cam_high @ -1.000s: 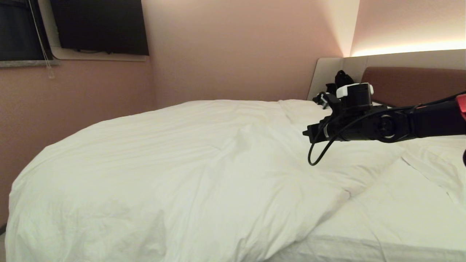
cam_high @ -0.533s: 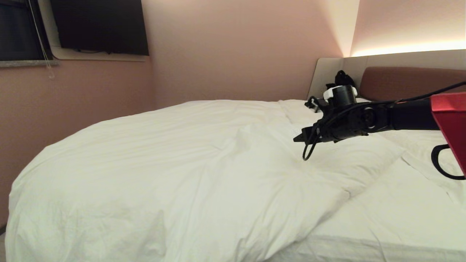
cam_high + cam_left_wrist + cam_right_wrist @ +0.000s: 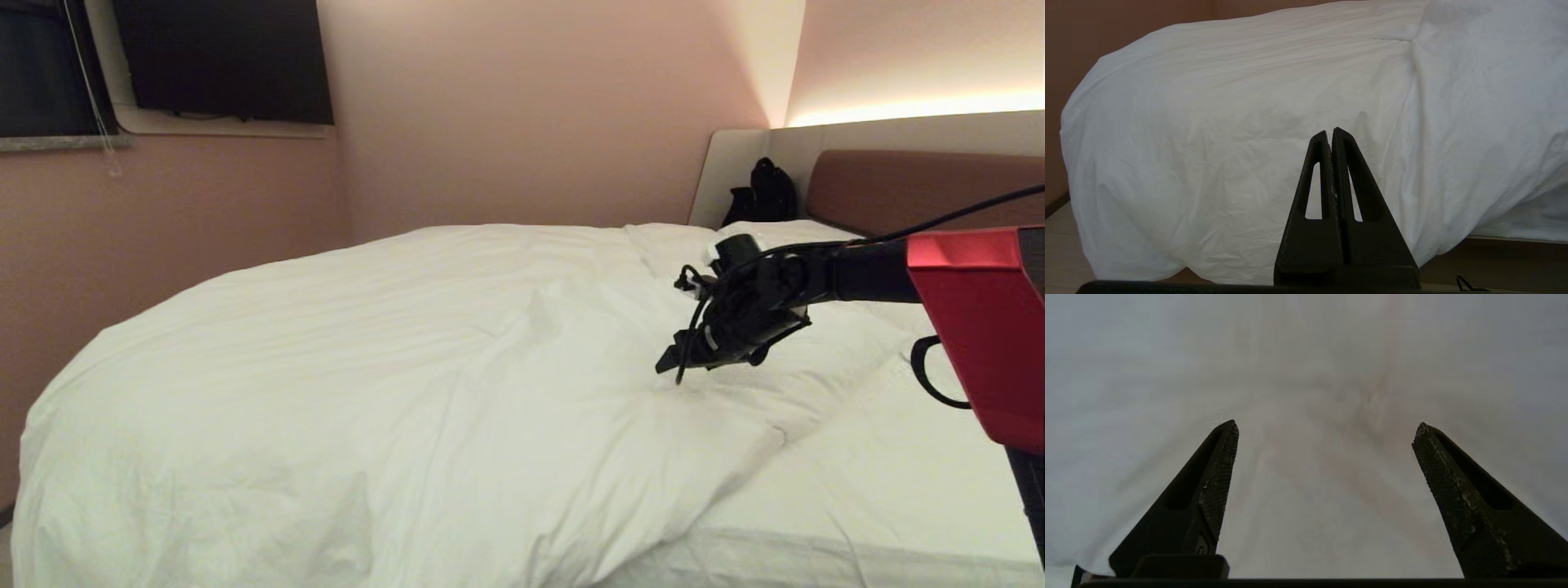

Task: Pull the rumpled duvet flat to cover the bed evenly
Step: Flatten the corners of the folded blanket

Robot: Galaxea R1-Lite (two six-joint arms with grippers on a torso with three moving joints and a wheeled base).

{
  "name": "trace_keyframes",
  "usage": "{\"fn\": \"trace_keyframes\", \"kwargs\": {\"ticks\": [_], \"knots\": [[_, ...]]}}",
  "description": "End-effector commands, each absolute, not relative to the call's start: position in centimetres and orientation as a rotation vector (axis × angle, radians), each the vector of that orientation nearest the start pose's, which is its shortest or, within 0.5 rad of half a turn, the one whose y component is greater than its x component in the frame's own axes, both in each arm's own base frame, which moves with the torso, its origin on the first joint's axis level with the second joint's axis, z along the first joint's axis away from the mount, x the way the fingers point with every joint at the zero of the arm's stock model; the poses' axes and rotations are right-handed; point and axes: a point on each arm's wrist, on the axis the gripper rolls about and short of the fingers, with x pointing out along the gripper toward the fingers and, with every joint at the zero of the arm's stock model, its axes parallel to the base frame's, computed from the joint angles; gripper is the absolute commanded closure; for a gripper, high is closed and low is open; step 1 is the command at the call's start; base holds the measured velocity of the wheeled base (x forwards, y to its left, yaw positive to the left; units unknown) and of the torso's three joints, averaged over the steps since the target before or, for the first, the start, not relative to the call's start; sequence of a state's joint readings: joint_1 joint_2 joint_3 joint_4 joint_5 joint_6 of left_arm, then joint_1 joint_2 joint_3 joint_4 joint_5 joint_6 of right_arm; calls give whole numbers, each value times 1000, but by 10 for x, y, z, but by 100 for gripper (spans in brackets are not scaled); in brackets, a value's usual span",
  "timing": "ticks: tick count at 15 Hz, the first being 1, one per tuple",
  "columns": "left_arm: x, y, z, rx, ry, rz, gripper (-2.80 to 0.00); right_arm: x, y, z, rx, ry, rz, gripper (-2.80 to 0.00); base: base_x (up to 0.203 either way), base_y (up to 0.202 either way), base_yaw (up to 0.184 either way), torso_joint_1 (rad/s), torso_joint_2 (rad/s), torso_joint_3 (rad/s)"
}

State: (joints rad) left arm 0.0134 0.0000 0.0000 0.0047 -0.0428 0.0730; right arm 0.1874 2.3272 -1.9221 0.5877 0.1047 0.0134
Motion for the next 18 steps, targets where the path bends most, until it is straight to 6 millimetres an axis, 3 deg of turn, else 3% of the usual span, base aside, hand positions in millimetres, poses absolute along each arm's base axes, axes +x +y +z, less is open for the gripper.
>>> {"fn": "trace_keyframes", "kwargs": {"ticks": [1,2,8,18], "knots": [[-23,-1,75,73,5,-29,0,440,86,112,-35,1132,252,-280,0,0,0,0,0,0],[-23,-1,75,73,5,-29,0,440,86,112,-35,1132,252,-280,0,0,0,0,0,0],[-23,-1,75,73,5,-29,0,457,82,38,-68,1253,206,-280,0,0,0,0,0,0],[-23,-1,75,73,5,-29,0,458,82,25,-88,1261,176,-280,0,0,0,0,0,0]]}}
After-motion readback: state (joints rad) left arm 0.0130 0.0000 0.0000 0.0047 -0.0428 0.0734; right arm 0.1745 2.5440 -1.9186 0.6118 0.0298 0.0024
